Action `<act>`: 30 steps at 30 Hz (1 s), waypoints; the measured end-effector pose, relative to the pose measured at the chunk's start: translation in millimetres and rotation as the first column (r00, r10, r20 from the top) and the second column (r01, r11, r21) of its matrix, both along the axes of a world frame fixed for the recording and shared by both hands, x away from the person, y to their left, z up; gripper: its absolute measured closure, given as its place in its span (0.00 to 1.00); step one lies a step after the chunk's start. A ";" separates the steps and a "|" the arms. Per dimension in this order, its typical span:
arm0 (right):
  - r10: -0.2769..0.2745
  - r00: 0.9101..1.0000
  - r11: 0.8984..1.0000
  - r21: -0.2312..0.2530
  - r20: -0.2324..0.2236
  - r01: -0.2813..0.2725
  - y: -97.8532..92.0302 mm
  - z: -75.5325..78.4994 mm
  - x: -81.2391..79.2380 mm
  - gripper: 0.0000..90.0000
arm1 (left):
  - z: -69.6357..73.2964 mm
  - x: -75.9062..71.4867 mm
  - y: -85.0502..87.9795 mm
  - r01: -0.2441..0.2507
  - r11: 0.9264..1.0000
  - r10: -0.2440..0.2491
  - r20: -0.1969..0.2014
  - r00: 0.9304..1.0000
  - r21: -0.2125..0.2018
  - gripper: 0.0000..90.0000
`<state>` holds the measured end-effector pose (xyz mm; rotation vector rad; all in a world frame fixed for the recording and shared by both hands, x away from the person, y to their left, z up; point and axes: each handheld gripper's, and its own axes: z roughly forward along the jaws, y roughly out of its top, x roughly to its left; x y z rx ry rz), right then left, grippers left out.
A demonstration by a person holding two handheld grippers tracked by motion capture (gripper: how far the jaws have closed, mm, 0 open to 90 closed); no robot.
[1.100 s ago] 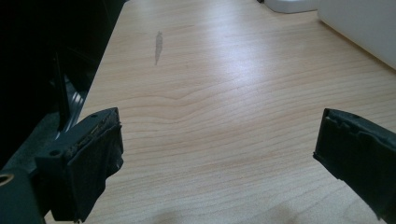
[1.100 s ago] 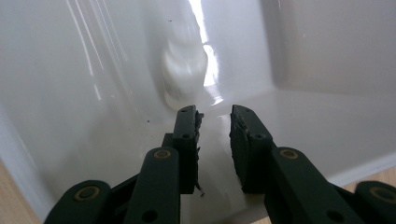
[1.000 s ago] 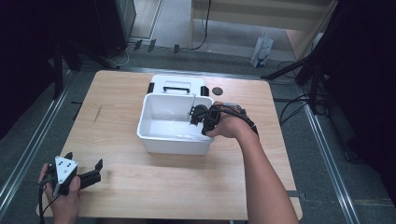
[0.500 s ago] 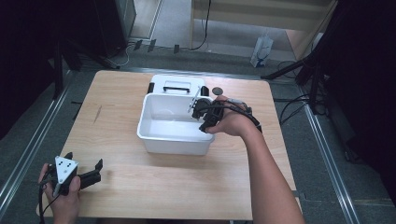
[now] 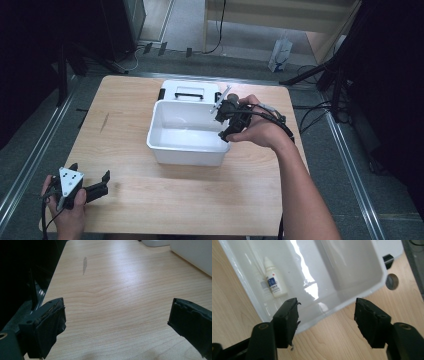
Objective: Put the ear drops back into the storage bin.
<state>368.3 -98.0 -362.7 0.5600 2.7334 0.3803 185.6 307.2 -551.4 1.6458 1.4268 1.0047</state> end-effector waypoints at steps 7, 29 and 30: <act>-0.096 0.994 0.995 0.005 0.057 0.096 -21.2 5.7 -7.3 0.14 | -0.1 0.0 -0.2 0.000 1.000 0.000 0.001 1.000 -0.001 0.02; -0.213 0.977 0.976 0.047 0.009 0.212 -90.7 -48.2 -38.2 0.00 | -0.3 0.1 -0.6 0.001 1.000 -0.001 0.001 1.000 0.004 0.02; -0.217 0.976 0.975 0.046 0.005 0.216 -92.3 -51.4 -39.3 0.00 | -0.2 0.1 -0.6 0.001 1.000 -0.001 0.000 1.000 0.004 0.02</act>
